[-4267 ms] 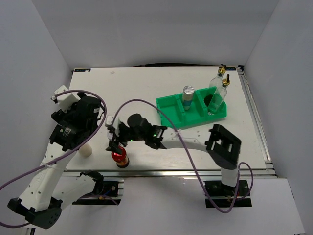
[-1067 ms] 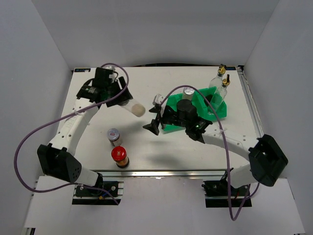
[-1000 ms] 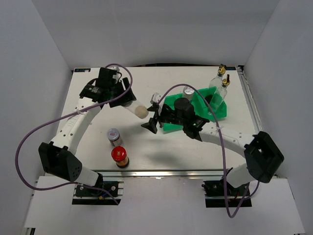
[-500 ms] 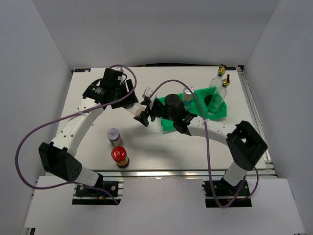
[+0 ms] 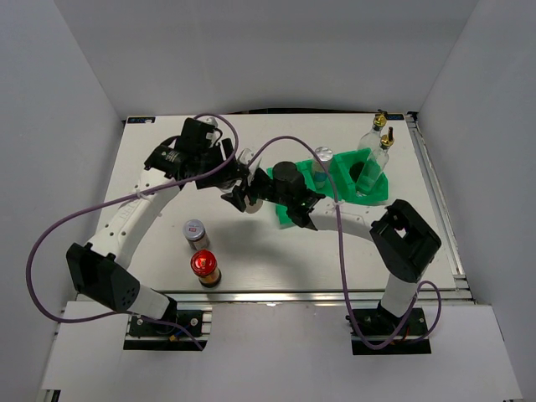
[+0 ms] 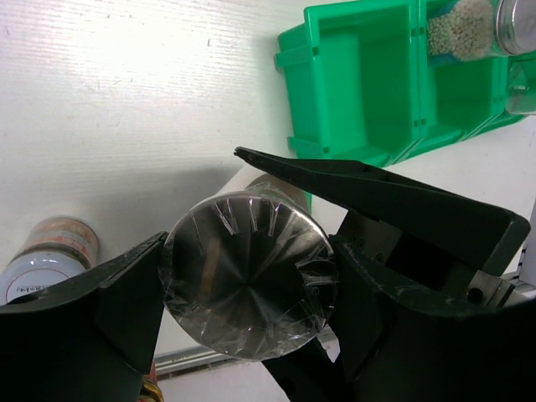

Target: Organize the condiment bottles

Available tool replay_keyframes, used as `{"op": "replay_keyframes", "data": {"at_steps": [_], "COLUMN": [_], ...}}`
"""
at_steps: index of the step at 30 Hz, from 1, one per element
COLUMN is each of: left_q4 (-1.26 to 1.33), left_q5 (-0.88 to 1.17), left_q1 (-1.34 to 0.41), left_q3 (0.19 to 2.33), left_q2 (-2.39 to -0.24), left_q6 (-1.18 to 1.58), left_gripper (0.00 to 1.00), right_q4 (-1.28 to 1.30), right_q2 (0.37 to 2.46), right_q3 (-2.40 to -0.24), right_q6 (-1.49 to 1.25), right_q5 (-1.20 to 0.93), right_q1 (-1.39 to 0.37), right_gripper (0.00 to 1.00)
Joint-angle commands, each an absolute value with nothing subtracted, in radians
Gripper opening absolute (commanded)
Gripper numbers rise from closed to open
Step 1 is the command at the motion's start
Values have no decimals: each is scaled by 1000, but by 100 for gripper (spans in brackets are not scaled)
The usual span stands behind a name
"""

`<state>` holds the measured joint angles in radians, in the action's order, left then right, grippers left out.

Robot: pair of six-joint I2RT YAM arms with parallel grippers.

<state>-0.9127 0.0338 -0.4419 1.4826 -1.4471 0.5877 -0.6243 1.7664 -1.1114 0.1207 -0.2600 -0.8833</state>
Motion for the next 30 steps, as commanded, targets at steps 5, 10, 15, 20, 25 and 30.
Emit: {"op": "replay_keyframes", "data": {"at_steps": [5,10,15,20,25,30], "left_q4": [-827,-836,-845,-819,-755,-710], "left_q5": [112,37,-57,-182,-258,-317], "left_q1": [-463,-463,-463,-463,-462,-460], "left_q3": [1536,1534,1571,1592,1531,1430], "left_q2": [-1393,-1376,-1368,-1332,-1279,-1269], "left_q6": [617,618,627,635,649,667], "left_gripper": [34,98,98,98,98,98], "right_q4": [-758,-815,-864,-867,-888,-902], "right_q2": [1756,1715,1632,1548,1427,1298], "right_q3": [-1117,-1059,-957,-861,-761,-671], "right_q6": [91,77,74,74,64,46], "right_q5": [-288,-278,-232,-187,-132,-66], "right_q1": [-894,-893,-893,-879,-850,-782], "right_gripper": [33,28,28,28,28,27]}}
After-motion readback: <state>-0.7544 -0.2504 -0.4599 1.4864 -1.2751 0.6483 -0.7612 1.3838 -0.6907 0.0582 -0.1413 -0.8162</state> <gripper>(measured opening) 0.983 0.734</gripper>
